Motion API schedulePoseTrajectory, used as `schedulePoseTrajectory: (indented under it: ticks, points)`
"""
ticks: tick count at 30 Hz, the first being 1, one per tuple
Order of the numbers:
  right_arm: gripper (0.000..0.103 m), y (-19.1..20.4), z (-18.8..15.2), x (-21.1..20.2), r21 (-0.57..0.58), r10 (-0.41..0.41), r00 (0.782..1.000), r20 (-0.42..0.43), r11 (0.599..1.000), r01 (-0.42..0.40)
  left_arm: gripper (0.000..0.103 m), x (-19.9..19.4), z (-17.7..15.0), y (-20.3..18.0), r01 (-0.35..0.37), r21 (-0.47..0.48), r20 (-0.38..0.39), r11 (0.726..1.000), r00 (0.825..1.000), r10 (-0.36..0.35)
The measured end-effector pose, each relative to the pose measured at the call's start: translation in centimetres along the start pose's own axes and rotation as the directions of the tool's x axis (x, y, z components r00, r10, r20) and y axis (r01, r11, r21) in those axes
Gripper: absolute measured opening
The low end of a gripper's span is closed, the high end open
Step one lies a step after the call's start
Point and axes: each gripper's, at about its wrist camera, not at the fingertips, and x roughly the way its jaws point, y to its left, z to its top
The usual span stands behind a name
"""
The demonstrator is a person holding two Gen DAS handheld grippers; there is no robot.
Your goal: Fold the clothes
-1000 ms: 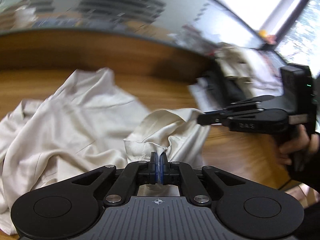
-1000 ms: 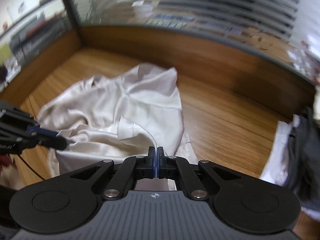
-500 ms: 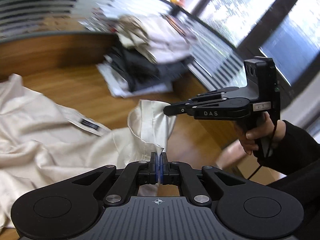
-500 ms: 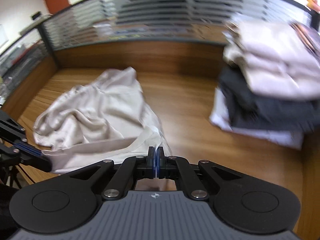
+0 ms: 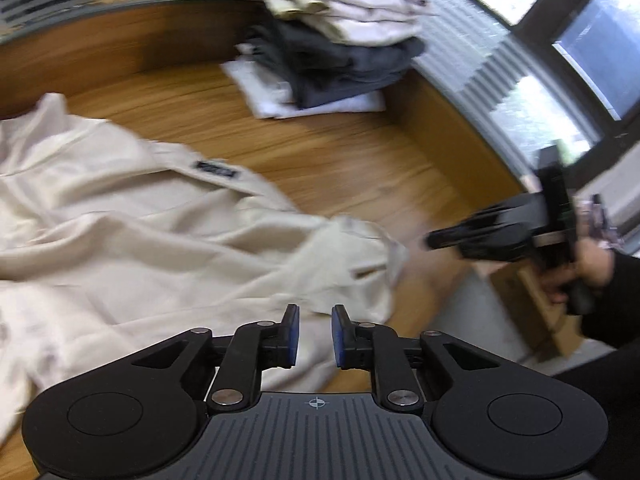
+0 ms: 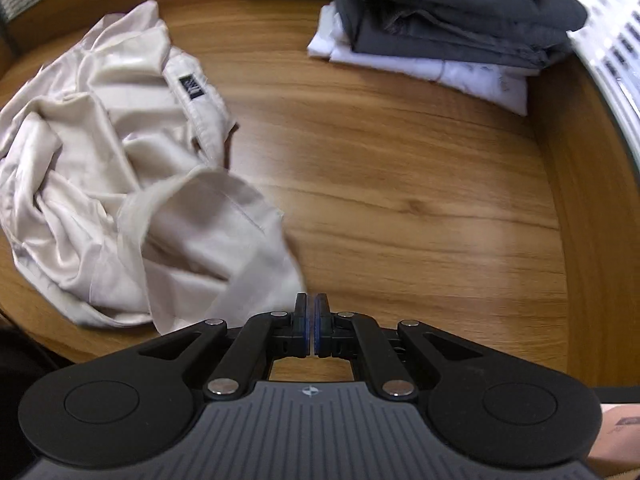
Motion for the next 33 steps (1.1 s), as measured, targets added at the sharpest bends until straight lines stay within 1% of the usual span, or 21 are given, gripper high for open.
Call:
schedulePoseTrajectory:
  ticks: [2, 4, 6, 7, 8, 10, 12, 14, 16, 17, 18, 20, 21, 22, 23, 24, 25, 27, 30, 33]
  points:
    - [0.009, -0.1, 0.6, -0.8, 0.036, 0.002, 0.999, 0.034, 0.999, -0.003, 0.020, -0.3, 0.0, 1.2, -0.031, -0.011, 0.000, 0.999, 1.000, 0.031]
    - [0.031, -0.1, 1.5, -1.2, 0.074, 0.025, 0.997, 0.069, 0.997, -0.030, 0.024, -0.5, 0.1, 2.2, -0.057, -0.019, 0.001, 0.998, 0.998, 0.057]
    - [0.038, 0.1, 2.5, -1.3, 0.103, 0.062, 0.993, 0.098, 0.992, -0.072, 0.029, -0.7, 0.2, 2.9, -0.076, -0.030, 0.006, 0.997, 0.997, 0.076]
    - [0.041, 0.3, 3.0, -0.9, 0.106, 0.076, 0.992, 0.100, 0.991, -0.086, 0.031, -0.7, 0.3, 3.2, -0.085, -0.036, 0.009, 0.996, 0.996, 0.085]
    - [0.044, 0.7, 3.5, -0.4, 0.104, 0.090, 0.991, 0.103, 0.989, -0.101, 0.035, -0.7, 0.3, 3.5, -0.093, -0.045, 0.011, 0.995, 0.996, 0.094]
    - [0.063, 1.4, 4.2, 0.8, 0.100, 0.116, 0.988, 0.101, 0.987, -0.126, 0.037, -0.8, 0.5, 4.0, -0.105, -0.068, 0.016, 0.992, 0.994, 0.106]
    - [0.074, 2.2, 5.1, 2.2, 0.076, 0.109, 0.989, 0.098, 0.990, -0.117, 0.042, -0.7, 0.7, 4.4, -0.112, -0.094, 0.018, 0.989, 0.993, 0.114]
    - [0.077, 2.9, 6.0, 3.8, 0.058, 0.112, 0.990, 0.083, 0.991, -0.117, 0.044, -0.5, 0.9, 4.5, -0.119, -0.117, 0.024, 0.986, 0.992, 0.122]
    - [0.077, 3.4, 6.8, 5.6, 0.045, 0.122, 0.991, 0.057, 0.991, -0.125, 0.049, -0.3, 1.2, 4.4, -0.119, -0.132, 0.029, 0.984, 0.992, 0.124]
    - [0.077, 3.4, 7.0, 6.3, 0.043, 0.141, 0.989, 0.037, 0.989, -0.143, 0.050, -0.2, 1.4, 4.4, -0.118, -0.136, 0.033, 0.984, 0.992, 0.124]
    - [0.077, 3.5, 7.2, 7.1, 0.042, 0.160, 0.987, 0.016, 0.986, -0.160, 0.054, 0.0, 1.5, 4.3, -0.117, -0.139, 0.035, 0.983, 0.992, 0.123]
    - [0.077, 4.1, 7.0, 7.7, 0.028, 0.191, 0.982, -0.014, 0.981, -0.190, 0.058, 0.4, 1.8, 4.3, -0.118, -0.152, 0.036, 0.981, 0.992, 0.125]
    - [0.073, 4.5, 6.9, 7.8, 0.022, 0.213, 0.977, -0.024, 0.977, -0.212, 0.058, 0.6, 1.9, 4.3, -0.117, -0.164, 0.038, 0.979, 0.991, 0.125]
    - [0.054, 4.8, 6.7, 7.9, 0.016, 0.235, 0.971, -0.034, 0.972, -0.234, 0.058, 0.7, 2.0, 4.5, -0.111, -0.184, 0.041, 0.977, 0.992, 0.121]
    - [0.039, 5.2, 6.5, 7.7, 0.012, 0.252, 0.967, -0.041, 0.968, -0.252, 0.060, 0.8, 2.0, 4.6, -0.103, -0.208, 0.042, 0.973, 0.993, 0.114]
    - [0.010, 5.7, 6.4, 7.5, 0.008, 0.269, 0.962, -0.048, 0.963, -0.269, 0.062, 0.8, 2.0, 4.8, -0.092, -0.233, 0.044, 0.968, 0.994, 0.105]
    - [0.005, 6.1, 6.2, 7.3, 0.004, 0.286, 0.957, -0.056, 0.958, -0.286, 0.063, 0.9, 2.0, 5.0, -0.081, -0.258, 0.046, 0.963, 0.994, 0.096]
    - [0.004, 7.5, 5.9, 6.2, -0.019, 0.316, 0.948, -0.039, 0.948, -0.317, 0.071, 1.0, 1.9, 5.4, -0.066, -0.298, 0.043, 0.952, 0.996, 0.083]
    - [0.004, 10.1, 6.0, 4.1, -0.083, 0.368, 0.930, -0.008, 0.926, -0.368, 0.073, 1.1, 1.7, 5.8, -0.051, -0.335, 0.034, 0.941, 0.997, 0.066]
    - [0.004, 13.2, 6.2, 2.1, -0.175, 0.431, 0.902, 0.001, 0.888, -0.425, 0.076, 1.2, 1.5, 6.2, -0.048, -0.349, 0.013, 0.936, 0.998, 0.057]
